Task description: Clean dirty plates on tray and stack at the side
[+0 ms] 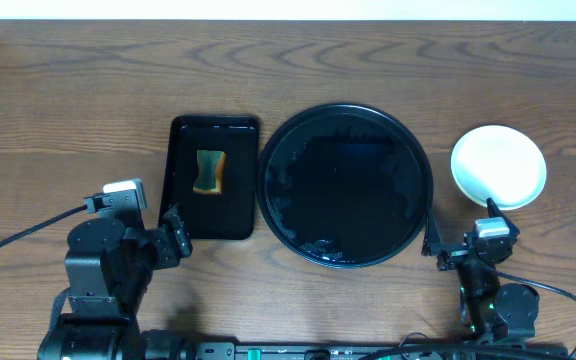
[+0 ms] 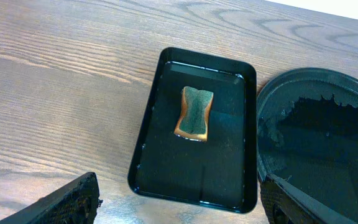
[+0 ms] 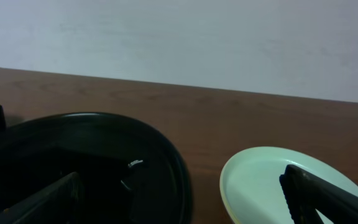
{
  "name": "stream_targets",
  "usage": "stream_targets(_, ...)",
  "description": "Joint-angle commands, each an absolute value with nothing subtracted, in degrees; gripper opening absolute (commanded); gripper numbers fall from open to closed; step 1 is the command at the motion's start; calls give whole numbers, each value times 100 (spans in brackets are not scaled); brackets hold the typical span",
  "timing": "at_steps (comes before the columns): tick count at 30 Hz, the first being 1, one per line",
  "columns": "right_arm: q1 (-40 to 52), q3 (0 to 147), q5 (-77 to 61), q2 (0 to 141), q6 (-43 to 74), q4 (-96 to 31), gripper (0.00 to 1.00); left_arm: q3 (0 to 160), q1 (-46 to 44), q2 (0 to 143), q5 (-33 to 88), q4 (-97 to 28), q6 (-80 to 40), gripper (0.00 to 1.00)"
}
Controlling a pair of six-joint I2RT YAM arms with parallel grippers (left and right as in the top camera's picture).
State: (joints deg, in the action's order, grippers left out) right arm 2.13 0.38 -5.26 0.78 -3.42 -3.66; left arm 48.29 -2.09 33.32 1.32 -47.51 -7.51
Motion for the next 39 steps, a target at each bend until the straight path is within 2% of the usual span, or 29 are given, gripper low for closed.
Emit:
stream_targets(1,305,32,-449,38,-329,-390,99,4812,-222,3323,145,-4748,-760,84)
stream_targets(34,305,32,-449,49,-327,-392,99,4812,-220,3323,132,-4893,-746,84)
stream_targets(39,305,32,-449,49,-329,-392,99,4421,-148,2982,78,-4812,-738,84)
